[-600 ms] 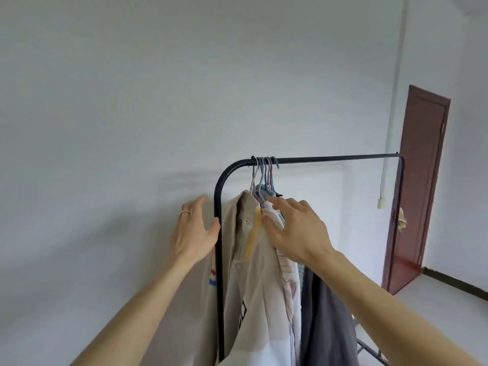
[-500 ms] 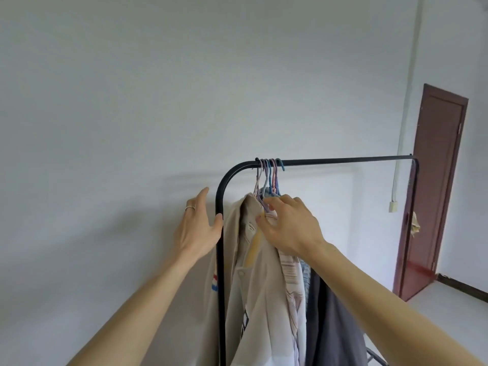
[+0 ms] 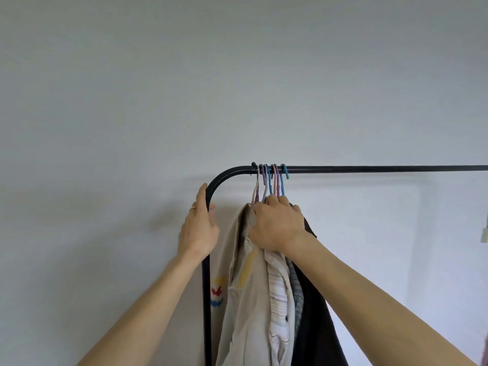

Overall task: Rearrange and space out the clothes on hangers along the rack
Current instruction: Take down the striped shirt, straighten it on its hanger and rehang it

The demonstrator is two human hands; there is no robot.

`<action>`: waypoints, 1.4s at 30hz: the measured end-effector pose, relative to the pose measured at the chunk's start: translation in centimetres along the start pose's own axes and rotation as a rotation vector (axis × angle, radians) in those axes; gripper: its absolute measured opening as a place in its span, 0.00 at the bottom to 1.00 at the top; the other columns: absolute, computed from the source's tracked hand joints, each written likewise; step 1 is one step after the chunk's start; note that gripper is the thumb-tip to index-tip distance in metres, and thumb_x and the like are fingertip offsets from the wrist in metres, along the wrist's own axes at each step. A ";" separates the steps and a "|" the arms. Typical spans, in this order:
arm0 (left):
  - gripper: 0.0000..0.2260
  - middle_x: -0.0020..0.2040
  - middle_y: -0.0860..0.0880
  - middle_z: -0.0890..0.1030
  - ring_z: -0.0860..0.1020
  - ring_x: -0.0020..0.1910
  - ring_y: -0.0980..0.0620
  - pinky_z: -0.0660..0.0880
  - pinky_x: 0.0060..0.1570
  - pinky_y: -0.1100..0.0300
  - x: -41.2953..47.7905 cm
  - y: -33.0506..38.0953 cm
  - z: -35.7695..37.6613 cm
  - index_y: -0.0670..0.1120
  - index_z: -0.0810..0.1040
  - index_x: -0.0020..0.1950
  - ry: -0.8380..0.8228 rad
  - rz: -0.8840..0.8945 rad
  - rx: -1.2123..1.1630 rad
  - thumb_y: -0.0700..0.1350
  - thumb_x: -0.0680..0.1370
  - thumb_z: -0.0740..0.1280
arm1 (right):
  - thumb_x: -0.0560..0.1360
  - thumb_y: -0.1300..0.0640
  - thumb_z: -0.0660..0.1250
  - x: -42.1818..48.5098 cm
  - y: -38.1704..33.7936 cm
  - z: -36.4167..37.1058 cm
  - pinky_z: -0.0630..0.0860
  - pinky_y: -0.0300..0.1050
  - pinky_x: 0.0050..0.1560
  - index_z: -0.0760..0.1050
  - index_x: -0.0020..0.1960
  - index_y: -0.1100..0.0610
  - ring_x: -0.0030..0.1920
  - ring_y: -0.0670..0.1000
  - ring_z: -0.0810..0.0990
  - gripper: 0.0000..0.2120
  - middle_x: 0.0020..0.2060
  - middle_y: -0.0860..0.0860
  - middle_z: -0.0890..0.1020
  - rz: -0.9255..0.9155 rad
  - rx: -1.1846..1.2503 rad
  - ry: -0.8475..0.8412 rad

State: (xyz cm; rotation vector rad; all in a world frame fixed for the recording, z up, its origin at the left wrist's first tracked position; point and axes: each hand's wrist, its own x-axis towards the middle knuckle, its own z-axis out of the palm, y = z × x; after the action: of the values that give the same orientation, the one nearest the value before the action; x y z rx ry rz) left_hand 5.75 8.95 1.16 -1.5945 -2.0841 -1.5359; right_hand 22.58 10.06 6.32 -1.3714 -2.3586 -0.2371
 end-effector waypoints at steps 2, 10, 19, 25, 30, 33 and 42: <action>0.30 0.60 0.52 0.76 0.79 0.54 0.43 0.76 0.54 0.41 0.0 0.3 0.6 0.62 0.49 0.75 0.041 -0.024 -0.001 0.40 0.80 0.57 | 0.71 0.54 0.63 0.2 1.2 0.3 0.65 0.54 0.63 0.74 0.60 0.55 0.64 0.58 0.67 0.18 0.61 0.54 0.72 -0.034 0.005 0.014; 0.27 0.64 0.45 0.73 0.75 0.58 0.41 0.74 0.57 0.44 -0.2 1.2 1.4 0.55 0.51 0.79 0.156 -0.090 0.092 0.43 0.82 0.56 | 0.73 0.53 0.61 0.5 2.9 2.2 0.64 0.54 0.59 0.78 0.55 0.51 0.60 0.59 0.68 0.14 0.57 0.53 0.73 -0.074 0.167 0.112; 0.14 0.59 0.52 0.74 0.73 0.58 0.49 0.74 0.51 0.50 -3.2 6.7 1.4 0.50 0.71 0.60 0.322 0.105 0.270 0.54 0.77 0.63 | 0.74 0.59 0.62 -0.7 6.2 2.9 0.71 0.43 0.60 0.84 0.51 0.50 0.57 0.48 0.76 0.14 0.48 0.40 0.79 -0.141 0.812 0.167; 0.19 0.30 0.52 0.73 0.74 0.32 0.51 0.66 0.34 0.56 -4.2 8.9 2.9 0.48 0.69 0.34 -0.238 -0.164 0.068 0.60 0.77 0.59 | 0.69 0.32 0.65 -2.2 8.3 3.5 0.67 0.57 0.66 0.66 0.69 0.41 0.70 0.54 0.66 0.31 0.70 0.47 0.63 0.073 0.645 0.131; 0.13 0.44 0.47 0.81 0.81 0.48 0.45 0.74 0.45 0.51 -4.1 8.5 2.8 0.47 0.79 0.46 -0.236 -0.256 -0.127 0.55 0.75 0.63 | 0.69 0.34 0.67 -3.2 8.5 3.1 0.70 0.48 0.59 0.60 0.73 0.41 0.64 0.55 0.74 0.36 0.69 0.49 0.67 0.021 0.706 -0.026; 0.13 0.42 0.44 0.84 0.84 0.44 0.44 0.79 0.43 0.49 -3.9 8.2 1.9 0.44 0.79 0.45 -0.236 -0.231 -0.031 0.53 0.75 0.63 | 0.69 0.33 0.65 -3.4 8.1 2.9 0.70 0.51 0.57 0.58 0.71 0.38 0.61 0.57 0.75 0.33 0.66 0.52 0.70 0.049 0.685 -0.066; 0.12 0.49 0.55 0.81 0.79 0.49 0.49 0.72 0.45 0.56 -6.5 8.6 1.1 0.56 0.77 0.53 -0.202 -0.152 0.236 0.59 0.76 0.59 | 0.69 0.34 0.64 -4.2 6.6 3.0 0.70 0.58 0.63 0.58 0.72 0.43 0.67 0.60 0.68 0.35 0.69 0.54 0.66 0.087 0.601 0.000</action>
State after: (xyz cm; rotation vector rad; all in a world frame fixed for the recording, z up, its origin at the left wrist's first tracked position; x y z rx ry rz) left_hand 15.76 4.92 2.26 -1.5946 -2.4390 -1.1515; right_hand 29.31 11.09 1.48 -1.1584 -2.1069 0.4614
